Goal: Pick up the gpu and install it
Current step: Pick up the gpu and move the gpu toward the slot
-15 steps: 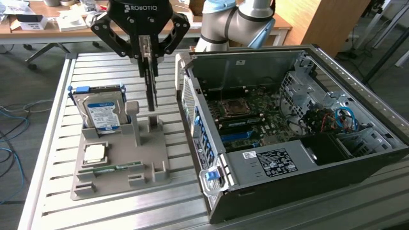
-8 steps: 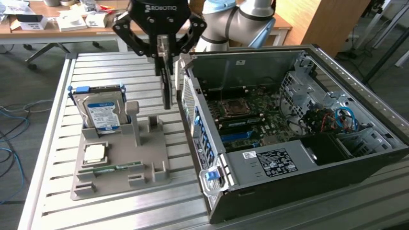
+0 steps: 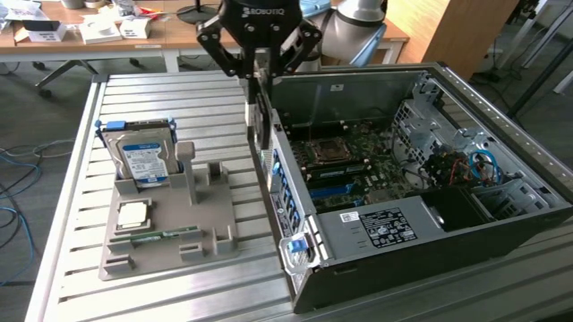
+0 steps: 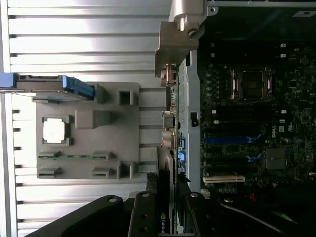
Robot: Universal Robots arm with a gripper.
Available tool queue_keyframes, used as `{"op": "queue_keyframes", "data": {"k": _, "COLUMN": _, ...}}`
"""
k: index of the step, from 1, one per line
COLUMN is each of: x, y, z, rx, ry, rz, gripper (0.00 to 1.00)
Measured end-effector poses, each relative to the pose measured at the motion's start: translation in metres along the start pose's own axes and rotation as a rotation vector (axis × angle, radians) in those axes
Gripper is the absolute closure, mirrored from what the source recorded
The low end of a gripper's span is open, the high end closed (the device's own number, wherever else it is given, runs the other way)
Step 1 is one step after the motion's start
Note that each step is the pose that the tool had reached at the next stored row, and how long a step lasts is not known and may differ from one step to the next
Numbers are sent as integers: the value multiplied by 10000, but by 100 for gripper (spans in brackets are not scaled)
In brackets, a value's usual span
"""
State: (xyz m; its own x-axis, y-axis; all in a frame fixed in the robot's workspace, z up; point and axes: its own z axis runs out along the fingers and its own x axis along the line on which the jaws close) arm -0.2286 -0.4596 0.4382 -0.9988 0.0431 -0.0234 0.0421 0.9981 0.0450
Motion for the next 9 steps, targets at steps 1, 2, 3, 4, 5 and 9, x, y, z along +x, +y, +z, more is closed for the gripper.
{"op": "queue_keyframes", "data": {"k": 1, "x": -44, "y": 2, "z": 1, "rx": 0, "ry": 0, "rz": 2, "gripper": 74}}
{"op": "queue_keyframes", "data": {"k": 2, "x": -93, "y": 4, "z": 2, "rx": 1, "ry": 1, "rz": 0, "gripper": 74}}
{"op": "queue_keyframes", "data": {"k": 3, "x": -138, "y": 5, "z": 2, "rx": 2, "ry": 2, "rz": -1, "gripper": 74}}
{"op": "queue_keyframes", "data": {"k": 4, "x": -182, "y": 7, "z": 4, "rx": 1, "ry": 2, "rz": 0, "gripper": 74}}
{"op": "queue_keyframes", "data": {"k": 5, "x": -227, "y": 9, "z": 6, "rx": 1, "ry": 1, "rz": 1, "gripper": 74}}
{"op": "queue_keyframes", "data": {"k": 9, "x": -411, "y": 17, "z": 10, "rx": 2, "ry": 1, "rz": 0, "gripper": 74}}
